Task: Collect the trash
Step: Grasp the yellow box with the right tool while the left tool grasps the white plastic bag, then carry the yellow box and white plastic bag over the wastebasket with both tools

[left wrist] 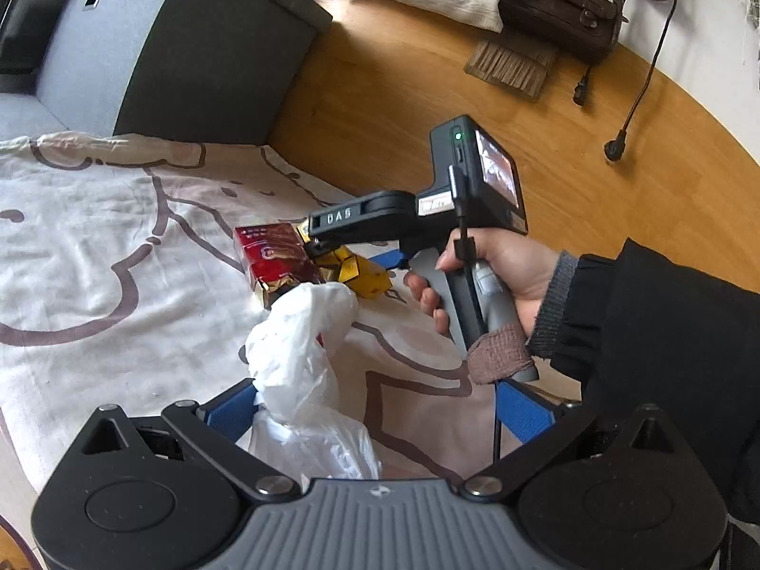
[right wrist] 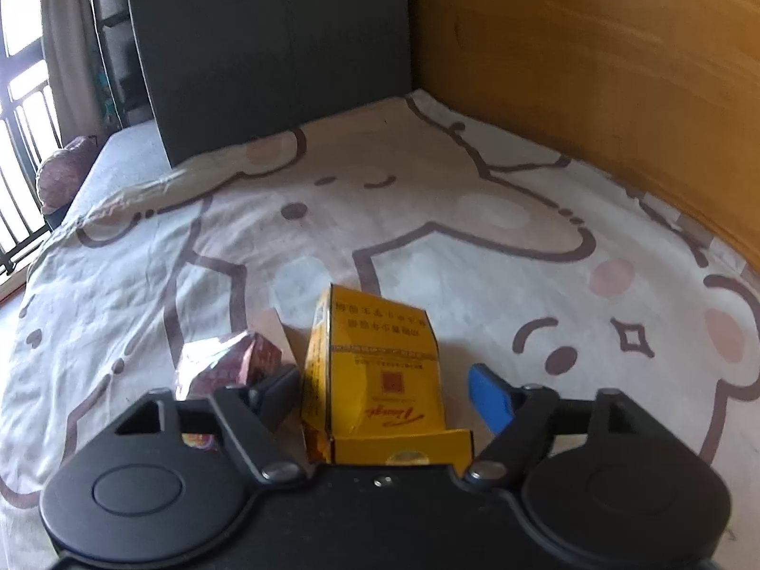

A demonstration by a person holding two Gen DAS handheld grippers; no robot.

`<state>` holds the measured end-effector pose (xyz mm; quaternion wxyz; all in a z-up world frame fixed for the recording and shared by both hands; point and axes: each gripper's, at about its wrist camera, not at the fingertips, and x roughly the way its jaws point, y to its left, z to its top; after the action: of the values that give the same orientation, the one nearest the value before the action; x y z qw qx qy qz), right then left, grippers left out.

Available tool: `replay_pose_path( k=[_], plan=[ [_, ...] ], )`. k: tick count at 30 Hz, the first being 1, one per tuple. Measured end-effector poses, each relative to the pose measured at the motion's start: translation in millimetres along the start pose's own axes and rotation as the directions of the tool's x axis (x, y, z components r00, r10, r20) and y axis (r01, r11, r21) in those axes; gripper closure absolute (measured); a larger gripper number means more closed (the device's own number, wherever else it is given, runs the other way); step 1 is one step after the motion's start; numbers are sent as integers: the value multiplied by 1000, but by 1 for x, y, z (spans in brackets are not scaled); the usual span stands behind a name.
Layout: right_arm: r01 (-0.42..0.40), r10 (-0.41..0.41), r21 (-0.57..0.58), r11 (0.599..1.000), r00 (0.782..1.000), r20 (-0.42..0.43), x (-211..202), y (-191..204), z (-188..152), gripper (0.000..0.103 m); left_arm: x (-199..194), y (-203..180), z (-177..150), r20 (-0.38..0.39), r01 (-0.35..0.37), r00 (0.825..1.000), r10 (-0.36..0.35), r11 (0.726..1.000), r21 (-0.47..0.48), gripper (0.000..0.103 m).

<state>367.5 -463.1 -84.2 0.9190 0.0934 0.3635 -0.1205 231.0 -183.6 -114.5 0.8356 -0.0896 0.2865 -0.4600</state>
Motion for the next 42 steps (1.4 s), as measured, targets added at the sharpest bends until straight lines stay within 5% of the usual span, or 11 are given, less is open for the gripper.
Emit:
replay_pose_path(
  k=[3,15,23,30,42],
  plan=[
    [-15,15,-3,1000,1000,2,-5,-2,-3,39,-3,-1,2,10,-48,999,48,999,5,2],
    [-95,102,-100,990,993,60,-80,-24,-46,41,-8,29,14,50,-189,980,193,980,-65,23],
    [-153,156,-58,986,987,45,-113,-32,-92,41,13,21,21,-56,-243,968,243,970,-8,58],
    [-150,151,-29,988,988,35,-117,-24,-118,41,28,16,17,-115,-270,957,268,963,-2,58],
    [-105,112,-117,987,992,50,-130,-3,-121,42,16,11,12,-57,-324,945,321,944,-58,64]
  ],
)
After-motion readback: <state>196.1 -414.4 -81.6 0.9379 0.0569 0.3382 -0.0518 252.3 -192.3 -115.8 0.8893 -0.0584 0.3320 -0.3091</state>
